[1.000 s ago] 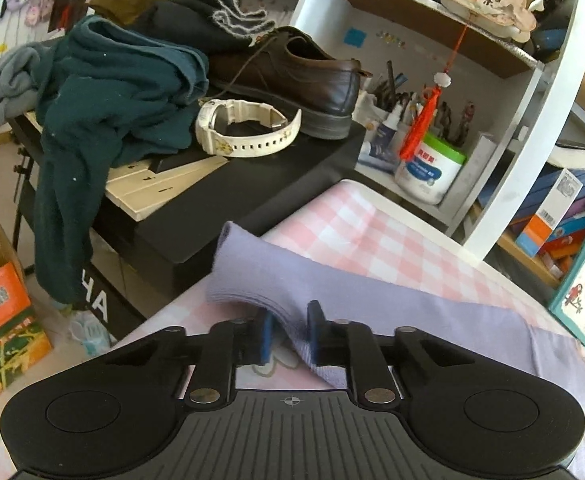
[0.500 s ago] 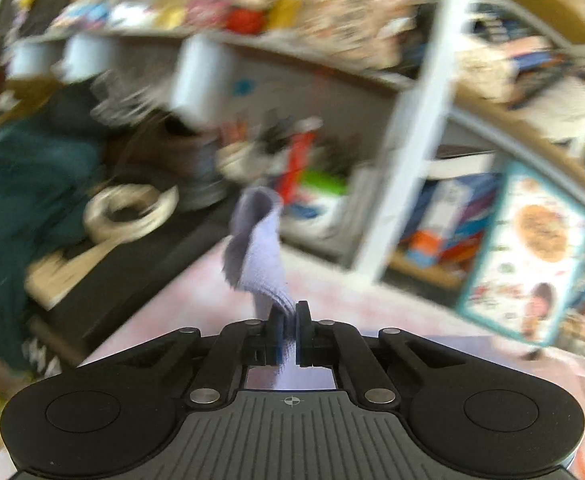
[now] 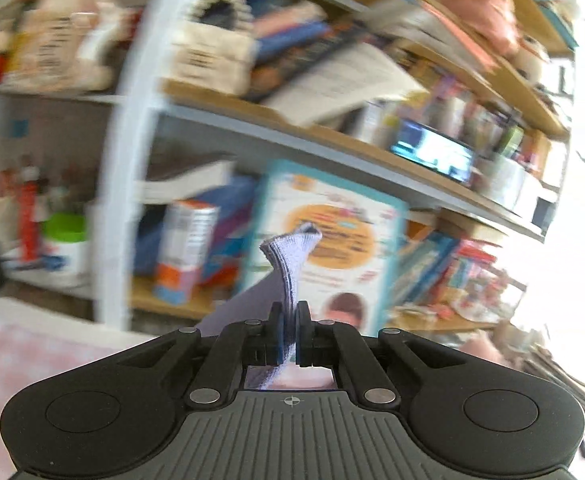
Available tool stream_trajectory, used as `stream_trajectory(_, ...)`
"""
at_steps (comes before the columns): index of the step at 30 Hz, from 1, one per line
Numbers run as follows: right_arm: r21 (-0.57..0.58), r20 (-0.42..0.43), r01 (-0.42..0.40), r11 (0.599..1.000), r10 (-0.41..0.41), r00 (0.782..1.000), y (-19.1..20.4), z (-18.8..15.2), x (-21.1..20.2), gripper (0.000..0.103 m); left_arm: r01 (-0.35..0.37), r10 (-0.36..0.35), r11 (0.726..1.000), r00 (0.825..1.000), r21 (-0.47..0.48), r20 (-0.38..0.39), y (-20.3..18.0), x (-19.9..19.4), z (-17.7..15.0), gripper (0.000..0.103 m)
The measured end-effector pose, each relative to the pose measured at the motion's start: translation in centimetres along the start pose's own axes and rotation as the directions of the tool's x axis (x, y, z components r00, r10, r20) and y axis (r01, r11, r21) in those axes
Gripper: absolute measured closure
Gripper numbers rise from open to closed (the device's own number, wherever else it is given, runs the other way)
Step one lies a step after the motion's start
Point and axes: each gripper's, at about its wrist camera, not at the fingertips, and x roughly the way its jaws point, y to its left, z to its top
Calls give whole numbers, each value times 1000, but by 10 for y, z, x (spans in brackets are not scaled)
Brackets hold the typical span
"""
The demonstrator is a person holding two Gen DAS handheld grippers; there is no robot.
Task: Fold clothes
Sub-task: 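Lift the lavender sleeve with the left gripper and fold it across the front, then lay the folded sleeve down and open the left gripper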
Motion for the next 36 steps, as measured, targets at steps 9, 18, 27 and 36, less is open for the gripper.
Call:
stream_trajectory(9,105,37,-37,994,34,999,-18,-2,-6,1,103,-103,995,984,-6,-142,-60,75,-35,100)
stream_trajectory(18,227,39,-69,972,62,997,-39,-4,-5,1,133,-119,991,947,27,-299,-93,113,-87,99)
stream_trajectory(27,196,15,-66,978,64,998,-34,-3,0,1,254,-220,966,896,38,-386,-113,105,-101,43)
stream_trajectory(36,174,-13,-59,983,62,998,-31,-3,5,1,153,-86,966,950,208,-299,-82,26,-90,22)
